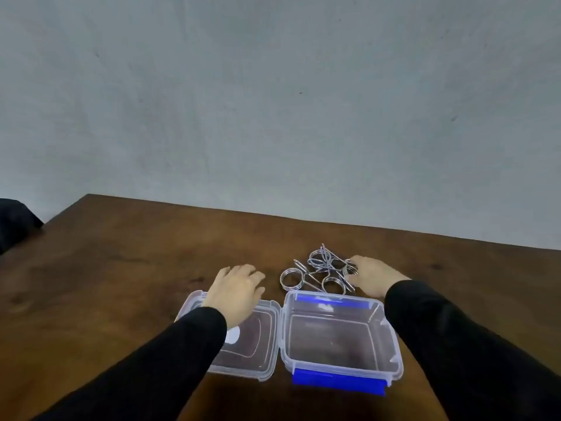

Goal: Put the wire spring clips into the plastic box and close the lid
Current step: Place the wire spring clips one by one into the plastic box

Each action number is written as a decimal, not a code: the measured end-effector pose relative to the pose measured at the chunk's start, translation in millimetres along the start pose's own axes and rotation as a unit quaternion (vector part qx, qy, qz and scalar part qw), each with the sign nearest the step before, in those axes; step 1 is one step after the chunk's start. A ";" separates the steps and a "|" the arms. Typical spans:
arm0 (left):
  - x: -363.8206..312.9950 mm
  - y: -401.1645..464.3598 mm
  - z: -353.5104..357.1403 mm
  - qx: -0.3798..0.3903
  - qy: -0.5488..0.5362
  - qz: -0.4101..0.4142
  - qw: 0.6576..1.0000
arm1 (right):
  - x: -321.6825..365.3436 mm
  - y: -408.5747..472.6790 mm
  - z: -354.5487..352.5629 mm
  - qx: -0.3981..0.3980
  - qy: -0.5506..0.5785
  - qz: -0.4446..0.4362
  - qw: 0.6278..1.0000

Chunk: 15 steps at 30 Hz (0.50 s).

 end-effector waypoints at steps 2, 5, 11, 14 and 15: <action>6.6 -3.1 18.0 0.024 -0.013 -0.026 0.999 | -0.2 6.6 9.6 0.008 0.025 0.025 0.999; 9.8 -10.7 43.9 0.012 -0.022 -0.043 0.999 | -0.2 16.0 16.5 -0.019 0.048 0.043 0.998; 11.8 -17.7 54.0 -0.064 -0.042 -0.058 0.995 | -14.3 34.6 26.6 -0.018 0.090 0.058 0.994; 13.4 -16.5 54.0 -0.072 -0.053 -0.056 0.994 | -17.8 36.2 24.8 -0.010 0.099 0.058 0.993; 13.9 -16.4 53.7 -0.074 -0.053 -0.055 0.994 | -18.2 35.6 24.0 -0.011 0.101 0.055 0.993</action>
Point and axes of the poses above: each hand's wrist, its own y-axis towards the middle knuckle, its own z-axis out of the palm, x = y × z, the point moved 6 cm from there along y, towards the middle knuckle, and after that the axes turned 6 degrees about x, right-handed, at the moved point
